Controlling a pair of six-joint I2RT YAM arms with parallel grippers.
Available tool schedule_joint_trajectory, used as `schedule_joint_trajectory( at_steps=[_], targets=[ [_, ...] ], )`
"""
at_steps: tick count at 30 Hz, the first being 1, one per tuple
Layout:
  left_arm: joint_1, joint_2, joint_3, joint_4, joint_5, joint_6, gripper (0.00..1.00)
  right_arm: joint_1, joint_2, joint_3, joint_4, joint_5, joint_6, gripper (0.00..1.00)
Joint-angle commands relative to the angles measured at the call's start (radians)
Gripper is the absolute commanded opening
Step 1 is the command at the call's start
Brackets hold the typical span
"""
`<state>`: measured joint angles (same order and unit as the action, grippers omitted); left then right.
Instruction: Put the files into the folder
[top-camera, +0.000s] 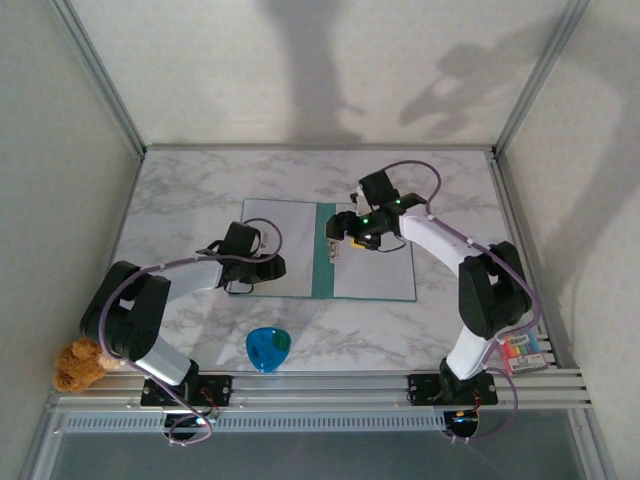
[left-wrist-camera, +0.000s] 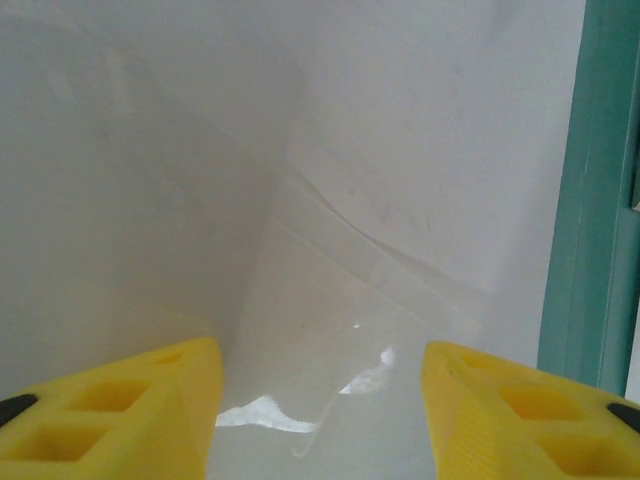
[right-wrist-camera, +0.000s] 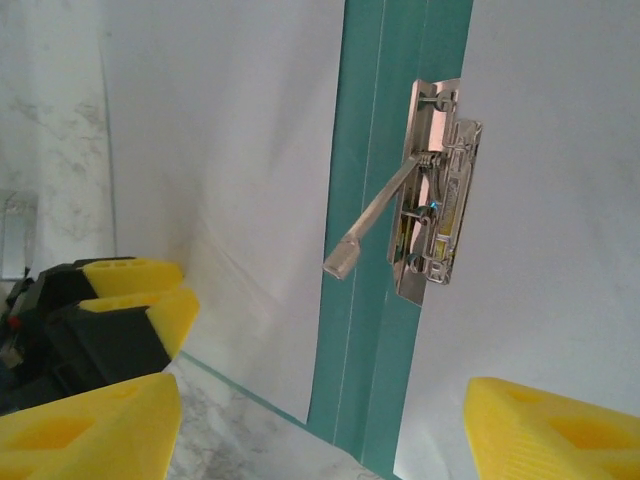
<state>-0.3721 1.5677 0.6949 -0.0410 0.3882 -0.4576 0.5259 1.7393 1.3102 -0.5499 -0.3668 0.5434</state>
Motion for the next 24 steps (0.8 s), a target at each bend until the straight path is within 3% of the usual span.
schedule_joint_trajectory(
  at_steps=[1,12,18,24],
  targets=[
    [-0.02,0.0,-0.036,0.069,0.015,-0.02,0.54,0.036,0.036,0.063,-0.081,0.118,-0.013,0.75],
    [-0.1,0.033,-0.062,0.152,0.044,-0.083,0.51,0.112,0.126,0.24,-0.282,0.478,-0.015,0.71],
    [-0.106,0.032,-0.075,0.155,0.02,-0.09,0.51,0.117,0.136,0.238,-0.262,0.491,0.027,0.56],
    [-0.108,0.018,-0.075,0.148,0.008,-0.092,0.51,0.132,0.173,0.264,-0.259,0.473,0.075,0.54]
  ],
)
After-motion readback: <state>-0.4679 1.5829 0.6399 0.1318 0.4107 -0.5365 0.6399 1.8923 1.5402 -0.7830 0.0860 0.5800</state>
